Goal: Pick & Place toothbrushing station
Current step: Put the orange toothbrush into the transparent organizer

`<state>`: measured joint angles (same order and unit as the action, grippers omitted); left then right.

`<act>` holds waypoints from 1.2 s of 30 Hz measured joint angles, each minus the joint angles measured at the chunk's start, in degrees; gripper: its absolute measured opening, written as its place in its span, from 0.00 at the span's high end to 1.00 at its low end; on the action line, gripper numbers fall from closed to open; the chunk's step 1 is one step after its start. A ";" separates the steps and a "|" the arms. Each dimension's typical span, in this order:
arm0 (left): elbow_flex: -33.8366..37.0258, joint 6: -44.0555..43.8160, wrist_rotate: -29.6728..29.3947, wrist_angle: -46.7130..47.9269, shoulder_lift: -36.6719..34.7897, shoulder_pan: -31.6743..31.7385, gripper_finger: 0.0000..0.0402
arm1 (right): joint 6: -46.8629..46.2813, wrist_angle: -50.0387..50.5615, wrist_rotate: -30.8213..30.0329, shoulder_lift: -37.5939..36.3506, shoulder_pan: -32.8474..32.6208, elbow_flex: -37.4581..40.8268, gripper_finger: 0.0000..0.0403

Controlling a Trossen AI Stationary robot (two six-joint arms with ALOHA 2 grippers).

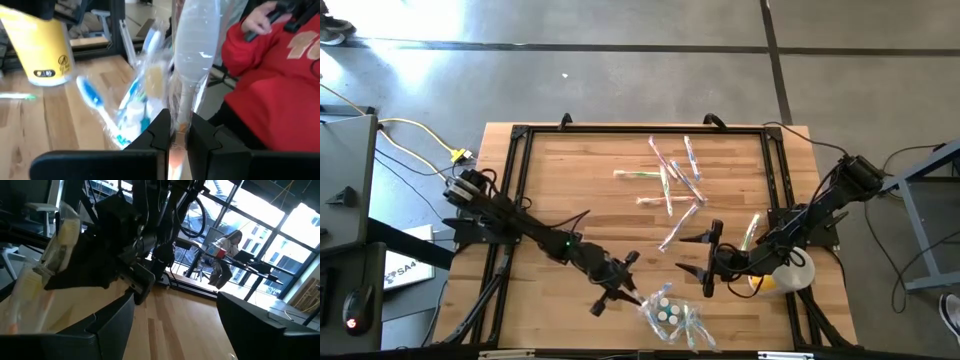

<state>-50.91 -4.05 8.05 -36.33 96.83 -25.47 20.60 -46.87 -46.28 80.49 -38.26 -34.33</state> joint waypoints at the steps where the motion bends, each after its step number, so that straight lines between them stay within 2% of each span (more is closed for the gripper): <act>1: 0.00 0.38 -0.03 -0.04 0.32 0.01 0.93 | 0.00 -0.02 0.02 0.00 0.00 0.00 0.31; 28: 0.04 1.22 -0.17 2.03 0.58 -0.02 0.93 | 0.00 0.00 -0.01 0.00 0.00 0.00 0.31; 36: -0.05 -0.23 2.12 -1.03 3.77 -0.04 0.93 | -1.43 0.48 0.00 0.02 0.00 0.00 0.31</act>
<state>-50.96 -4.28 10.16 -37.37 100.59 -25.52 19.17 -46.39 -46.28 80.51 -38.26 -34.33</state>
